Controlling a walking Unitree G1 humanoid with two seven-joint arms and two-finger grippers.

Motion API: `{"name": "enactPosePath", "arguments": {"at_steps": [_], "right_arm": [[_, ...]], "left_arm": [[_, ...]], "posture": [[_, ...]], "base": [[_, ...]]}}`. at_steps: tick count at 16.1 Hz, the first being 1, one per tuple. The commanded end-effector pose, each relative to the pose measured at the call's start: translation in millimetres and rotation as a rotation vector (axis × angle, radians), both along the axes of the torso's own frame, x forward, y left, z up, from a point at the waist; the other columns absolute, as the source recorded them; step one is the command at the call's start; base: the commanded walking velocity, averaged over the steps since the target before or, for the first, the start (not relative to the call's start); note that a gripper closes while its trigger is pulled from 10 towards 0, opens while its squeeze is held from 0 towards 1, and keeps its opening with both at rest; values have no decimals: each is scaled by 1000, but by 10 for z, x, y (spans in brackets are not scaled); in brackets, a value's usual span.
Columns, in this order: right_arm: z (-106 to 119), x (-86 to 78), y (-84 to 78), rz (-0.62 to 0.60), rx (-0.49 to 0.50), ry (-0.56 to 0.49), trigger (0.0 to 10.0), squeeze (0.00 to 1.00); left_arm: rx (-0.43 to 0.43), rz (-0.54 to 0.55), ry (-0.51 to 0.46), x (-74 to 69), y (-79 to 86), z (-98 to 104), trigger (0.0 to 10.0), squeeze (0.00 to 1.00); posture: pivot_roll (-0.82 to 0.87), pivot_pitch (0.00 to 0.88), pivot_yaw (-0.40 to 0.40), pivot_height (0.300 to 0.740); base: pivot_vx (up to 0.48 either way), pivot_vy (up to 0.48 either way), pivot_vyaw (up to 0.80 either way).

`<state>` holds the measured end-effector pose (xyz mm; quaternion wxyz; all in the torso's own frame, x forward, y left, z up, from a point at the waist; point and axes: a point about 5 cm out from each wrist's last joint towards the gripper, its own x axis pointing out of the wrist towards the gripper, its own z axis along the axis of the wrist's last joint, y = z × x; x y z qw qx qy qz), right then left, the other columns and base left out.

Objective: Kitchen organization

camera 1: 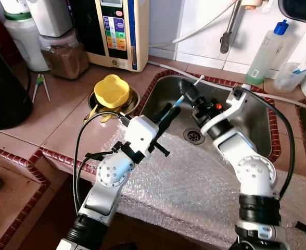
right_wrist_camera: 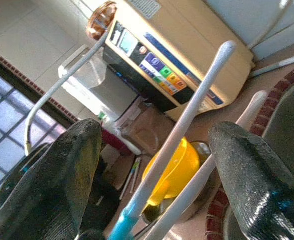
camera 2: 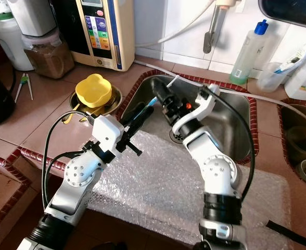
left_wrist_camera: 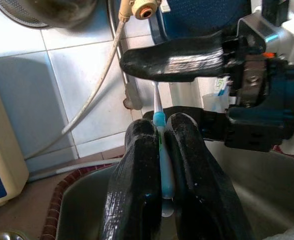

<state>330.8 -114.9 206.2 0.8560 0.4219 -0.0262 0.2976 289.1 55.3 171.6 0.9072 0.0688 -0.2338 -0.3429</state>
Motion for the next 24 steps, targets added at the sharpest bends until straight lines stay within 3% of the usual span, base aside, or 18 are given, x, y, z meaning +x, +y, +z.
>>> {"name": "enactPosePath", "arguments": {"at_steps": [1, 15, 20, 21, 22, 23, 24], "right_arm": [[25, 38, -31, -25, -4, -7, 0, 0], [-115, 131, -31, -56, 1, 31, 0, 0], [-129, 132, -53, -64, 3, 43, 0, 0], [-126, 139, -62, -71, 4, 44, 0, 0], [-119, 151, -69, -77, 5, 44, 0, 0], [-115, 161, -72, -83, 7, 46, 0, 0], [-111, 168, -73, -88, 5, 46, 0, 0]], "left_arm": [[0, -9, -20, -28, 9, 33, 0, 0], [-7, -5, 5, -72, -9, -8, 0, 0], [-22, 15, 2, -8, 8, 52, 0, 0], [-17, 16, 2, 11, 8, 60, 4275, 0], [-16, 18, 7, 44, 13, 65, 10000, 298], [-11, 16, 14, 72, 12, 57, 10000, 1000], [-4, 16, 22, 102, 13, 47, 10000, 1000]], "posture": [[-9, 58, -10, 740], [-3, 70, -5, 740], [-12, 73, -5, 740], [-11, 74, -4, 740], [-10, 75, -4, 740], [-10, 75, -4, 740], [-10, 78, -5, 740]], "base": [[0, 0, 0], [0, 0, 0], [0, 0, 0], [0, 0, 0], [0, 0, 0], [0, 0, 0], [0, 0, 0]]}}
